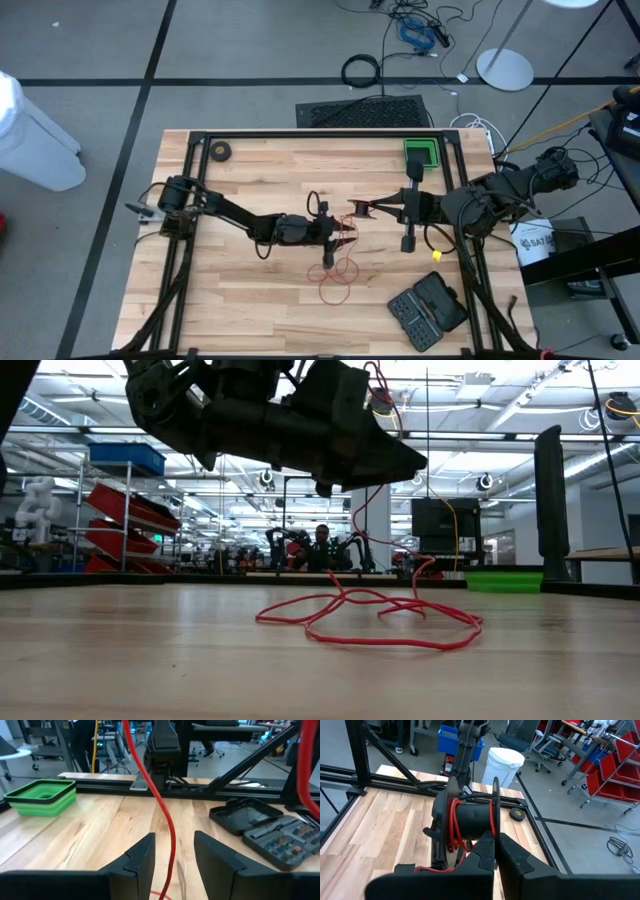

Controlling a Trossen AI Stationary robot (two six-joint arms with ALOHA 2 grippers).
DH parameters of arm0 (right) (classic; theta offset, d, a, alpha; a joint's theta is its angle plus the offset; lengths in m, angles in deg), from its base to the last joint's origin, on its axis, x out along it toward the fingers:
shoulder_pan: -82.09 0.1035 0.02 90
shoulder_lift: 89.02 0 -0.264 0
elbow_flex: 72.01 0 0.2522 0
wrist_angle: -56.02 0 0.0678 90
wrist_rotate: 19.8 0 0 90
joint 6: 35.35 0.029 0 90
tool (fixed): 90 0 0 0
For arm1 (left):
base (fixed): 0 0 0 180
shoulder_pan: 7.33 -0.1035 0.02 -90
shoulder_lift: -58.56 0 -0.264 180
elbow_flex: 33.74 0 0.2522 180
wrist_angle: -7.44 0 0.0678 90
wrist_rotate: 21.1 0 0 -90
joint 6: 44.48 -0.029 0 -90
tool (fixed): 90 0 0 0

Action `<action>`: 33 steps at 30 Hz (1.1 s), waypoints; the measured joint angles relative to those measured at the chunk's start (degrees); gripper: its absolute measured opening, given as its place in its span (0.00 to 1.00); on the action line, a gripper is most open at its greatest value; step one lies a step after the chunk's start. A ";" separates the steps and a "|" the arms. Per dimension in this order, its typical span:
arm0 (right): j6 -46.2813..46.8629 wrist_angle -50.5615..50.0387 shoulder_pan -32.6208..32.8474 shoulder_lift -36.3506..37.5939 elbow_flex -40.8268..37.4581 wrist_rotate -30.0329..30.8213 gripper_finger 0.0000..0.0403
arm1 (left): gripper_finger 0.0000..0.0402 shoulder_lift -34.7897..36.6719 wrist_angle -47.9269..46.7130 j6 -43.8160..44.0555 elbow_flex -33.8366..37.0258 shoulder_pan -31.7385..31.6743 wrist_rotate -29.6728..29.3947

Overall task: Coil cords
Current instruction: Coil the red wire into the spool

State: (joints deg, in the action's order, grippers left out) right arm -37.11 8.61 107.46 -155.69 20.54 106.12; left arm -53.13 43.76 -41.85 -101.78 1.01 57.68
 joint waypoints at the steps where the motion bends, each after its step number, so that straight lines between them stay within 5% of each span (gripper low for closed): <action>1: 0.00 -0.04 0.00 0.00 0.00 0.00 0.00 | 0.35 -0.08 0.00 0.00 -0.01 0.00 -0.02; 21: 0.02 -1.00 0.00 0.00 0.00 0.00 0.00 | 0.34 -0.08 -1.86 -0.07 0.08 0.35 0.46; 33: 0.02 -1.00 0.00 0.00 0.00 0.00 0.00 | 0.34 -0.08 -1.76 -0.20 0.12 1.43 -4.02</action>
State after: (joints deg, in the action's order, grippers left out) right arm -37.09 7.60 107.46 -155.69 20.54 106.12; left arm -53.21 42.00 -42.04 -101.66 2.43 53.65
